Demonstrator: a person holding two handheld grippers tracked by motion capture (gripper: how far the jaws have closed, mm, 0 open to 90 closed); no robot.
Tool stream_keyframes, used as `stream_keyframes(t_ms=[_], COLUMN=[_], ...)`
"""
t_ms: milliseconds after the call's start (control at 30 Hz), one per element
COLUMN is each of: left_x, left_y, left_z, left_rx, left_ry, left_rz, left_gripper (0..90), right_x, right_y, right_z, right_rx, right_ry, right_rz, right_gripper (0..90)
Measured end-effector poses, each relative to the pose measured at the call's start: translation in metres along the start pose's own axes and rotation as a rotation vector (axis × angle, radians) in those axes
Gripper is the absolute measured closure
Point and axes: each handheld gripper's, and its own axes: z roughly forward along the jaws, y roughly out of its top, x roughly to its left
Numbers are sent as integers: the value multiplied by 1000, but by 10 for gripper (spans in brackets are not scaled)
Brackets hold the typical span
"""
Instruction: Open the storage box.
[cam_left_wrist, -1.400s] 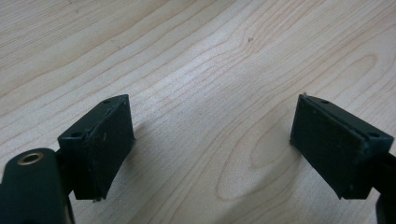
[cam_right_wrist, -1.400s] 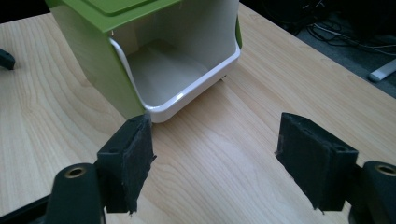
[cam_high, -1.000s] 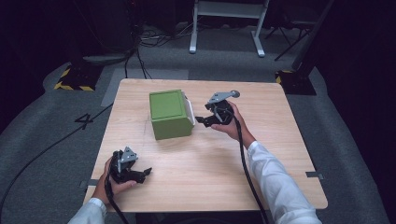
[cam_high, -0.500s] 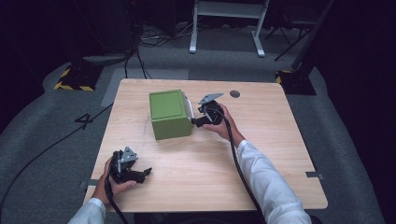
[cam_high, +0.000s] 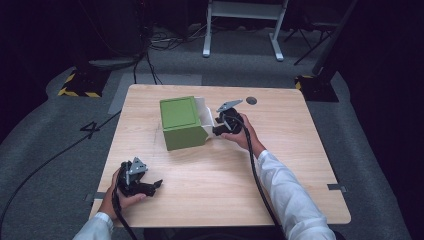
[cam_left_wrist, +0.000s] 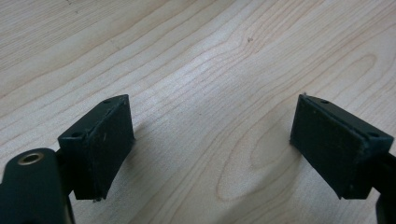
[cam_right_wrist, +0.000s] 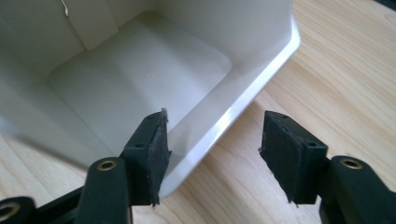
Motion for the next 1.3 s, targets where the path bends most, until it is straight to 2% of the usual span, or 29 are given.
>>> stream_keyframes(t_ms=[133,167,500,933,1067,1300], left_x=[0,0,0,0,0,0], left_y=[0,0,0,0,0,0], left_z=[0,0,0,0,0,0], left_rx=[0,0,1,0,0,0], left_ry=[0,0,0,0,-1,-1], left_rz=[0,-1,0,-1,0,0], left_gripper=[135,135,135,135,135,135], right_x=[-6,-11,-28,-29,-30,-33], right_y=[-7,-12,-27,-26,-29,-30], right_z=[-3,-6,-17,-21,-21,-24], right_rx=[-2,-3,3,2,-3,-2], right_ry=[-8,-7,-30,-58,-47,-58], right_rz=[19,39,64,53,58,63], right_gripper=[424,424,432,512,512,511])
